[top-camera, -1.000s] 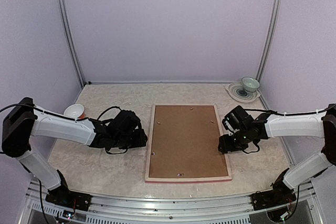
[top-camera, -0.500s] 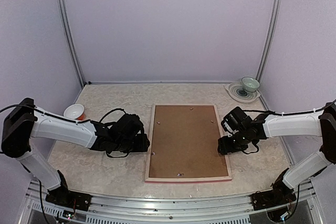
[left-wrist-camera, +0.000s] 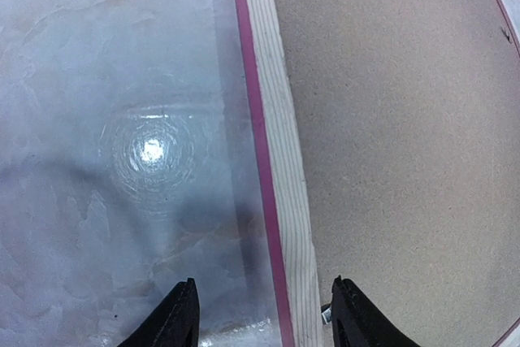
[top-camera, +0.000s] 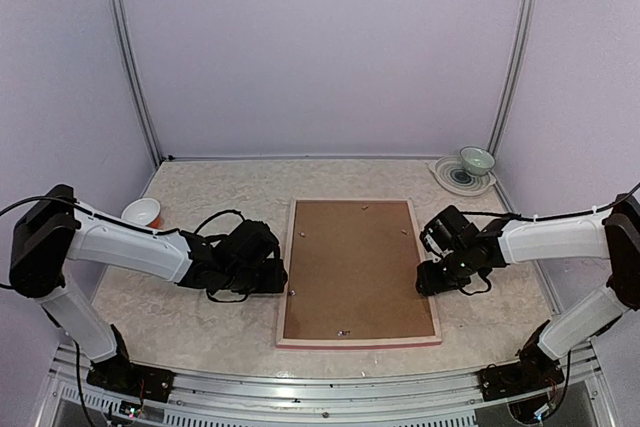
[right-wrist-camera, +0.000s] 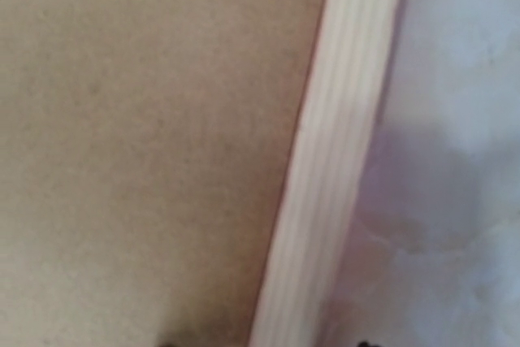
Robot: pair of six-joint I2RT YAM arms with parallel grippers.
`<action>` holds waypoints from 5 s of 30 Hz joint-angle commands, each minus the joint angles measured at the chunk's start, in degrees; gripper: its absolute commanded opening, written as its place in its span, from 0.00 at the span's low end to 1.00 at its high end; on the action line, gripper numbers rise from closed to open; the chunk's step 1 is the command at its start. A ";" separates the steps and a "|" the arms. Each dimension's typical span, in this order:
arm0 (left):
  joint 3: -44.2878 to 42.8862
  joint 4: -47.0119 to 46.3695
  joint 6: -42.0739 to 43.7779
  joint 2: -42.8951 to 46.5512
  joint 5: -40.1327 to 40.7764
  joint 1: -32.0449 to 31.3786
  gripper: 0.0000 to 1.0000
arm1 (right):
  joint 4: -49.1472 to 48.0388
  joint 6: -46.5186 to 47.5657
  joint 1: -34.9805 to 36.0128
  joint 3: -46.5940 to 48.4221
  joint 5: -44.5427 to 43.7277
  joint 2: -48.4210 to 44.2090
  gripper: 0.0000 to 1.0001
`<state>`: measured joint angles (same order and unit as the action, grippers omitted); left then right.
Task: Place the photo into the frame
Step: Adjust the fastener on the backboard.
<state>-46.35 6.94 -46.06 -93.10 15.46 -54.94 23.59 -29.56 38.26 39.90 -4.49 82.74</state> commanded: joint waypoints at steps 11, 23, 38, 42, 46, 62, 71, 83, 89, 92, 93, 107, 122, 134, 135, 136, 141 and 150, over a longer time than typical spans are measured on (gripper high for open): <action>-0.96 0.31 -0.44 -1.15 0.10 -0.61 0.56 | 2.25 -0.85 0.40 -0.28 -0.33 -3.59 0.52; -0.30 0.03 -0.95 -1.56 0.35 -0.91 0.56 | 0.25 -1.09 0.35 -2.61 1.33 -2.14 0.43; 0.26 -0.20 -1.28 -1.51 0.35 -0.90 0.56 | -1.00 -0.89 0.41 -3.51 2.57 -0.96 0.30; 0.53 -0.26 -1.36 -1.39 0.44 -0.90 0.56 | -0.25 -0.98 0.40 -3.28 2.24 -1.50 0.29; 0.43 -0.30 -1.47 -1.42 0.44 -0.95 0.56 | 0.73 -1.07 0.40 -2.86 2.21 -2.15 0.30; 0.23 0.12 -1.84 -1.22 1.06 -0.94 0.56 | 0.70 -2.68 0.43 -3.78 2.30 -3.20 0.23; 0.10 0.31 -1.73 -1.03 0.97 -0.91 0.56 | 0.62 -2.65 0.41 -3.52 2.29 -2.76 0.21; -2.03 2.46 -0.84 -1.66 1.10 -1.20 0.57 | 1.46 -2.48 0.38 -2.29 2.10 -3.16 0.34; -2.79 2.94 -0.74 -1.56 0.86 -1.64 0.57 | 0.95 -2.17 0.41 -2.65 2.49 -2.41 0.28; -3.66 3.78 -0.30 -1.96 0.73 -1.77 0.57 | 0.84 -2.08 0.41 -2.63 2.49 -2.21 0.25; -4.00 4.12 -0.23 -2.19 0.64 -1.88 0.57 | 0.97 -2.06 0.41 -2.59 2.39 -2.23 0.25; -5.97 11.50 1.06 -3.49 1.59 -5.02 0.52 | 1.43 -1.90 0.41 -2.11 1.87 -2.51 0.24; -7.08 12.96 0.01 -8.34 5.23 -5.66 0.42 | 0.98 -1.87 0.40 -2.73 1.86 -2.74 0.25; -6.74 12.15 -1.70 -9.18 6.45 -5.38 0.28 | 0.47 -1.73 0.39 -3.24 1.91 -2.65 0.26; -6.69 12.01 -1.68 -9.36 6.36 -5.36 0.28 | 0.38 -1.77 0.40 -3.25 1.96 -2.59 0.26; -6.66 11.87 -1.74 -9.44 6.19 -5.36 0.27 | 0.33 -1.73 0.43 -3.33 2.02 -2.66 0.26; -6.40 11.28 -1.88 -9.75 5.55 -5.33 0.26 | 0.25 -1.66 0.45 -3.69 2.13 -2.80 0.25; -6.74 13.32 -1.96 -4.17 6.93 -5.25 0.47 | 0.91 -1.08 0.41 -1.74 2.34 -6.07 0.50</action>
<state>-53.54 16.82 -47.97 -100.18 20.45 -60.66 23.40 -31.14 38.26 37.41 -1.52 79.40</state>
